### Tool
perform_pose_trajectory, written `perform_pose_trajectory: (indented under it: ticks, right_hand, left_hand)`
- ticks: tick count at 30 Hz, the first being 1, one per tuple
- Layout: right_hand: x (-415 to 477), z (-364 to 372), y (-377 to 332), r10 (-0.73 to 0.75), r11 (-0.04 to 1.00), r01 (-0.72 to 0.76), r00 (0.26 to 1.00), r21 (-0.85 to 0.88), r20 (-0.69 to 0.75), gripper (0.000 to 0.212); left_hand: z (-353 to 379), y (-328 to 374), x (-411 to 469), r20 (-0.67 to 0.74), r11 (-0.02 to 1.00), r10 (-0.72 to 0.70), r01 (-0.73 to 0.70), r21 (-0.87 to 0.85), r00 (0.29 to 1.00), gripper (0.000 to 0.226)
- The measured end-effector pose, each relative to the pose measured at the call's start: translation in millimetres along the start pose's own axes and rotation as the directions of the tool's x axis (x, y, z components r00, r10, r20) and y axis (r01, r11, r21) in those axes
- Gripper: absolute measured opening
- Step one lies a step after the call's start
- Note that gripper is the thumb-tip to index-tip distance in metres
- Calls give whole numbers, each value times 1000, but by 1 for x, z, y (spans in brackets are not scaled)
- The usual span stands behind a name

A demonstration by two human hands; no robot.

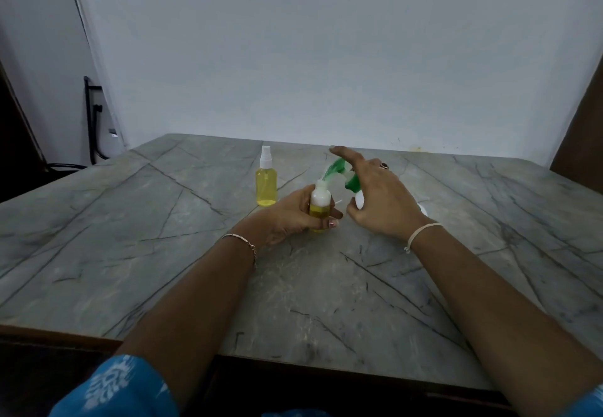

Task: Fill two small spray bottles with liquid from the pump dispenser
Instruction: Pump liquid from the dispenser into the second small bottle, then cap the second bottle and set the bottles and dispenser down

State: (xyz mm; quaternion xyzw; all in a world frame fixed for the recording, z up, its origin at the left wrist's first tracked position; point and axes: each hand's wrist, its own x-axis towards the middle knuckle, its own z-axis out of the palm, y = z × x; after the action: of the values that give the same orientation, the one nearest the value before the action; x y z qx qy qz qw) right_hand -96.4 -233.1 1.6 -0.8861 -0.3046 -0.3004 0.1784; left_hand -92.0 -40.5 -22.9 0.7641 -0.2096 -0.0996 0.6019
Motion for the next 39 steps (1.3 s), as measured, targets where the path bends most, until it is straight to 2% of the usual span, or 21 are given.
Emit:
perform_pose_trajectory:
  ticks: [5, 8, 13, 19, 25, 32, 39]
  right_hand:
    - [1, -4, 7, 64, 998, -62, 995, 31, -71, 94]
    - [2, -5, 11, 121, 984, -107, 988, 139, -97, 94]
    - [1, -9, 23, 231, 901, -146, 958, 408, -169, 90]
    - [0, -13, 37, 344, 812, -166, 911, 559, -229, 84]
    - [-1, -16, 47, 466, 678, -202, 861, 706, -202, 84]
    - [-3, -19, 53, 525, 614, -244, 836, 751, -158, 84]
    - [-2, -20, 53, 567, 592, -254, 806, 765, -171, 70]
  left_hand:
    - [-1, 0, 1, 6, 1000, 7, -8, 5, 1000, 39]
    - [-1, -1, 2, -1, 1000, 2, -2, 18, 1000, 37]
    - [-1, -1, 1, -13, 999, 13, -13, 30, 1000, 35]
    - [-1, -1, 1, -18, 999, 30, -30, 46, 999, 34]
    - [-1, -3, 1, -24, 999, 24, -23, 47, 999, 34]
    - [-1, -1, 0, -32, 999, 3, -1, 50, 999, 34]
    - [1, 2, -1, -32, 998, -12, 14, 59, 999, 33]
